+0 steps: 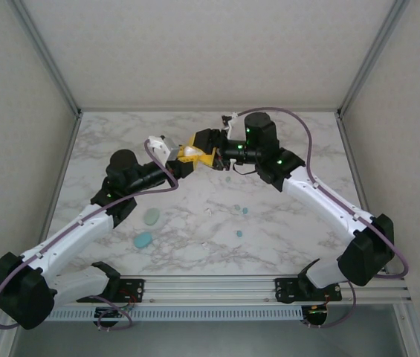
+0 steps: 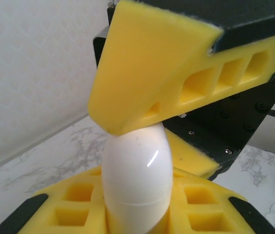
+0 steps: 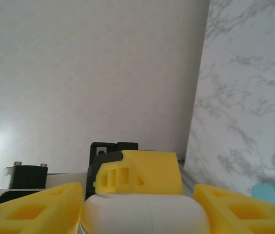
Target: Insert the wireless bluetooth earbuds into the charging case
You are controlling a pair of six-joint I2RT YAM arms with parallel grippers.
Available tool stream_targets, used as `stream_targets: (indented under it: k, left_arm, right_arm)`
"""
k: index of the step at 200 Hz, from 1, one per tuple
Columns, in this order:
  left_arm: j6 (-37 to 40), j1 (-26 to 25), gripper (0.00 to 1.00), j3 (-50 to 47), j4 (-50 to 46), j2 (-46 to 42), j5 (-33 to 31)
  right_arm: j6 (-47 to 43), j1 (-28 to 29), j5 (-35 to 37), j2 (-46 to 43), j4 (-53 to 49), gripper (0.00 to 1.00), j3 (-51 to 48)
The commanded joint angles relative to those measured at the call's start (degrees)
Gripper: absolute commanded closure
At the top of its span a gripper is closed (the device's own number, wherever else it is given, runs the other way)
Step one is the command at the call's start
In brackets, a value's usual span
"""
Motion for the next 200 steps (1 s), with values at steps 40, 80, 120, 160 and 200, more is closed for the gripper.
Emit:
stream_targets:
  k: [40, 80, 120, 160, 200]
  left_arm:
    - [-1.12, -0.59, 0.9, 0.92, 5.92, -0.84, -2.83]
    - [-2.28, -0.6, 0.81, 1.57, 7.48, 0.22, -2.95]
    - [-2.53, -0.57, 0.75, 2.16, 7.54, 1.05, -2.42]
    - [-2.63, -0.59, 0.68, 2.05, 7.58, 0.98, -2.83]
    - [-1.07, -0.6, 0.72, 2.4, 4.6, 1.14, -1.32]
  right_arm:
    - [9.13, -0.71, 0.57, -1.59, 8.01, 0.51, -4.77]
    - [15.42, -0.71, 2.65, -2.57, 15.69, 0.56, -9.41]
    - [16.86, -0.7, 3.58, -2.74, 17.43, 0.57, -10.91]
    - [16.88, -0.71, 3.89, -2.67, 16.52, 0.57, -10.91]
    - [16.44, -0.66, 4.51, -3.01, 16.41, 0.56, -10.65]
